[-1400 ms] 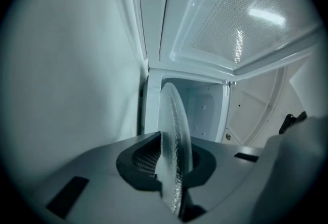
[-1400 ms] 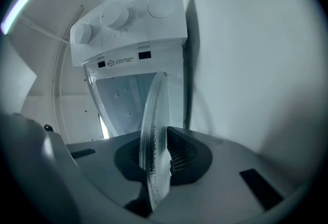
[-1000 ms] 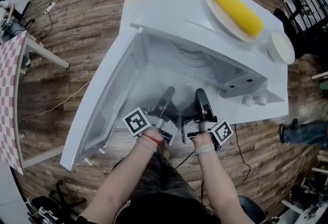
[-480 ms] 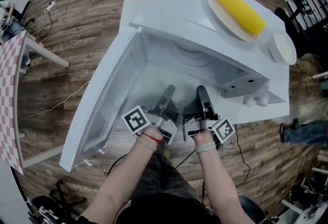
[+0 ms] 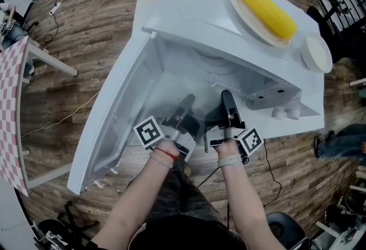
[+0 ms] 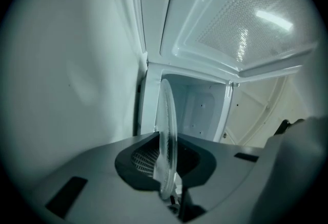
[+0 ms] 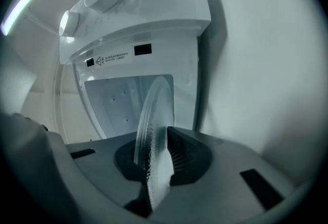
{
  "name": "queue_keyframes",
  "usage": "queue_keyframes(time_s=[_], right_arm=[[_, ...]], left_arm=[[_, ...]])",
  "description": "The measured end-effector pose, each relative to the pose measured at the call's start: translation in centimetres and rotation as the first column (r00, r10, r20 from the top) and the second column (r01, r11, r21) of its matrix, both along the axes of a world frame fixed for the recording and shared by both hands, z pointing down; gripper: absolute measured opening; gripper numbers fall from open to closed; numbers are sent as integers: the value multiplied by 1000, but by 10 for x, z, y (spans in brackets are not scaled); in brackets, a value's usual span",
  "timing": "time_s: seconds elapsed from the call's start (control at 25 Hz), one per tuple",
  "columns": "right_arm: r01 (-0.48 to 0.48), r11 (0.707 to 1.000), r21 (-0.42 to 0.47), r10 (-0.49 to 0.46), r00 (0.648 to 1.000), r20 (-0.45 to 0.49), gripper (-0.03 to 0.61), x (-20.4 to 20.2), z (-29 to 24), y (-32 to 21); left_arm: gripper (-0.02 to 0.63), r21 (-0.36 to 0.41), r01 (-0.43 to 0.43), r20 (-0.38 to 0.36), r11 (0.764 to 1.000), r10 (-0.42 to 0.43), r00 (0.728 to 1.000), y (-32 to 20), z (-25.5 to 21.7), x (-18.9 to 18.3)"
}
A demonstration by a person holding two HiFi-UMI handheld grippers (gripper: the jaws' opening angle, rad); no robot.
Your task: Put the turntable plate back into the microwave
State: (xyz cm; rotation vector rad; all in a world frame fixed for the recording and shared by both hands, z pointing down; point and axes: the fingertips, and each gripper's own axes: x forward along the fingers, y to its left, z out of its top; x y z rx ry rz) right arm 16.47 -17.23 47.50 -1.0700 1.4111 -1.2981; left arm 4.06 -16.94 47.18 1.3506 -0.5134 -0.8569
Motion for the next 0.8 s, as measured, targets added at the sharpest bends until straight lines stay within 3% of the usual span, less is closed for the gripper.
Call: queue_keyframes(time_s=[0.2, 0.56, 0.8], right_arm=[[13, 1000, -18, -13, 1000, -6, 41, 0, 0, 0], [66, 997, -41, -69, 994, -82, 41, -8, -4, 10], [94, 994, -49, -97, 992, -76, 43, -19, -4, 24]], left_arm=[[32, -16, -8, 63, 1000, 9, 998, 2, 1, 1], [34, -49, 49, 52, 998, -47, 998, -4, 3, 2], [34, -44, 64, 53, 997, -62, 997, -13, 3, 1]])
